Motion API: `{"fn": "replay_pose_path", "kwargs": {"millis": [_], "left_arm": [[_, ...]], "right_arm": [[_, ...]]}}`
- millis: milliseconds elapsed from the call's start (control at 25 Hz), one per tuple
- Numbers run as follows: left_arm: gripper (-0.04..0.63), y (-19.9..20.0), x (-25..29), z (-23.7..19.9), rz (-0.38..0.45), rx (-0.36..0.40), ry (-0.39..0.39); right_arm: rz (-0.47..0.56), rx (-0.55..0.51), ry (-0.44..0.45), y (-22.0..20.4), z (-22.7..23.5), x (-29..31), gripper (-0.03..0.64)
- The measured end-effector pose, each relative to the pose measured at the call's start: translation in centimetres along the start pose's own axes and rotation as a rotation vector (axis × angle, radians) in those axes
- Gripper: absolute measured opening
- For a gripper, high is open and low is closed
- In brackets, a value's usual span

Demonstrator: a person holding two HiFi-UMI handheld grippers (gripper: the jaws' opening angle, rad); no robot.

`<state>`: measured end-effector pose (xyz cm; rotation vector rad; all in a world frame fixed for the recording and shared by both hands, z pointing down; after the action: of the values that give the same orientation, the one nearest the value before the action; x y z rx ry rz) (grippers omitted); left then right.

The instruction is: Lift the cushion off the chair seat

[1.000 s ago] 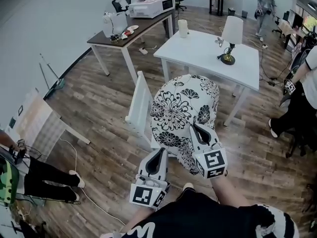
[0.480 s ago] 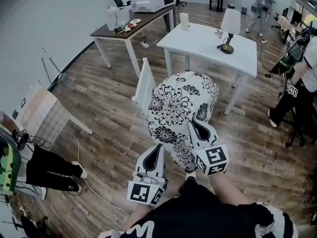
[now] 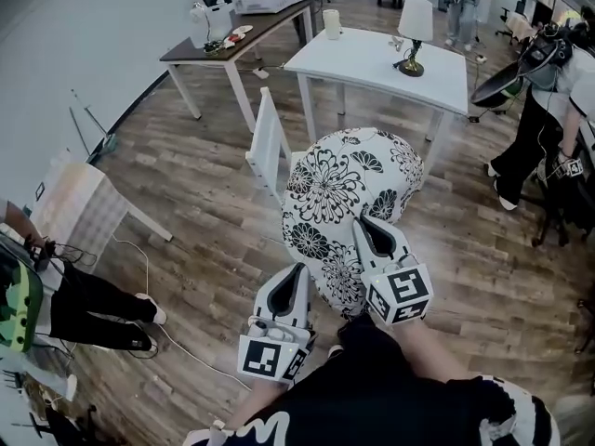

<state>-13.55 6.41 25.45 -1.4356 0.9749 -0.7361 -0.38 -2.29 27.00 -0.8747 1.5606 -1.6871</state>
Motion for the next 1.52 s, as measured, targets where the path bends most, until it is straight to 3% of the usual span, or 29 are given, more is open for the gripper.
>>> {"fn": "replay_pose_path", "kwargs": {"millis": [280, 520, 760, 1000, 1200, 1400, 1520], "left_arm": [[0.005, -2.8, -3.3, 1.9, 0.005, -0.012, -0.010], [0.006, -2.8, -3.7, 1.9, 0.012, -0.027, 0.002], [0.005, -5.3, -4.5, 4.2, -0.013, -0.023, 0.005], [0.005, -5.4, -8.0, 8.9, -0.030, -0.039, 0.005], [0.005, -4.7, -7.4, 13.1, -0.021, -0.041, 0.016], [0.005, -6.8, -12.6, 19.9, 0.009, -0.025, 0.022], [0.005, -6.8, -14.3, 21.4, 0.011, -0.031, 0.033]], "right_arm": [[0.010, 0.021, -0.013, -2.8, -0.9, -3.6, 0.031], [0.001, 0.024, -0.005, -2.7, -1.3, -4.1, 0.031], [0.007, 0.013, 0.015, -4.5, -0.9, -6.4, 0.031], [-0.001, 0.024, 0.018, -4.8, -1.6, -12.3, 0.031], [-0.001, 0.028, 0.037, -3.7, 0.4, -15.5, 0.031], [0.035, 0.016, 0.054, -5.3, -0.4, -23.9, 0.031], [0.032, 0.006, 0.062, -5.0, -1.1, -25.9, 0.031]]}}
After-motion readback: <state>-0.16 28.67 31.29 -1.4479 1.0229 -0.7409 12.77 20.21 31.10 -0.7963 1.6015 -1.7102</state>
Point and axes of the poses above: the fingertips, and each gripper's own axes: x forward along the fingers, z to its right, y out of its top, the point moved 3 cm from there along -x, backward along the fingers, and after that the axes turned 3 degrees about y, right-handed, at the moved point
